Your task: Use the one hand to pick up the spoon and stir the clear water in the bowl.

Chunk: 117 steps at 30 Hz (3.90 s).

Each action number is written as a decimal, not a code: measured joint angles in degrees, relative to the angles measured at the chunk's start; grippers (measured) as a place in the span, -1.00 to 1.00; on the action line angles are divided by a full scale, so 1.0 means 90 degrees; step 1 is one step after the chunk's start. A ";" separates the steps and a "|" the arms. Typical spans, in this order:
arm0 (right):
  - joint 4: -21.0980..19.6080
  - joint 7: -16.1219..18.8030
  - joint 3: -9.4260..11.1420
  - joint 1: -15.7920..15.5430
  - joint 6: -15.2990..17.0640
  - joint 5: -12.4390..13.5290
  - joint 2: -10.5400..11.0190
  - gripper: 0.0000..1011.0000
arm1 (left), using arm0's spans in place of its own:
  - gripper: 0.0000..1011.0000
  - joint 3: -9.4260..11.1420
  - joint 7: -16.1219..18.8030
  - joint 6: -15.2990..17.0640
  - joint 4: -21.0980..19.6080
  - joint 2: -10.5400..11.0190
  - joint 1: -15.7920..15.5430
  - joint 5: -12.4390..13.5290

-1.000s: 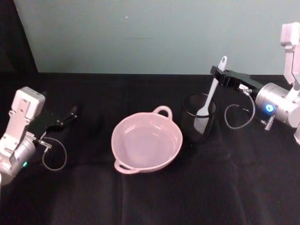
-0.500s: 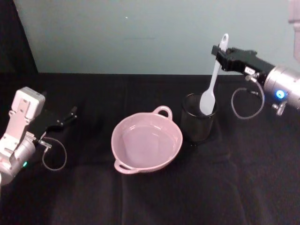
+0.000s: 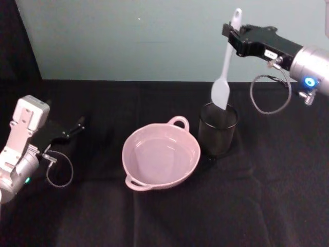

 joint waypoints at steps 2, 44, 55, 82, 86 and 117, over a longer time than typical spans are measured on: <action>-0.0117 0.0048 -0.0030 0.0027 0.0026 0.0020 -0.0013 -0.77 | 1.00 0.0000 0.0000 0.0000 0.0000 0.0000 0.0000 0.0000; 0.1979 0.1785 -0.1580 0.0172 -0.1973 -0.0992 -0.1245 -0.77 | 1.00 0.0000 0.0000 0.0000 0.0000 0.0000 0.0000 0.0000; 0.2270 0.1555 -0.1469 0.0107 -0.2437 -0.1469 -0.1452 -0.77 | 1.00 0.0000 0.0000 0.0000 0.0000 0.0000 0.0000 0.0000; 0.1297 0.2333 -0.1111 -0.0667 -0.2119 -0.1122 -0.0806 -0.77 | 1.00 0.0000 0.0000 0.0000 0.0000 0.0000 0.0000 0.0000; 0.1353 0.2441 -0.1234 -0.0588 -0.1969 -0.1001 -0.0903 -0.77 | 1.00 0.0000 0.0000 0.0000 0.0000 0.0000 0.0000 0.0000; 0.3212 0.1411 -0.1174 0.0082 -0.3324 -0.2021 -0.2257 -0.77 | 1.00 0.0000 0.0000 0.0000 0.0000 0.0000 0.0000 0.0000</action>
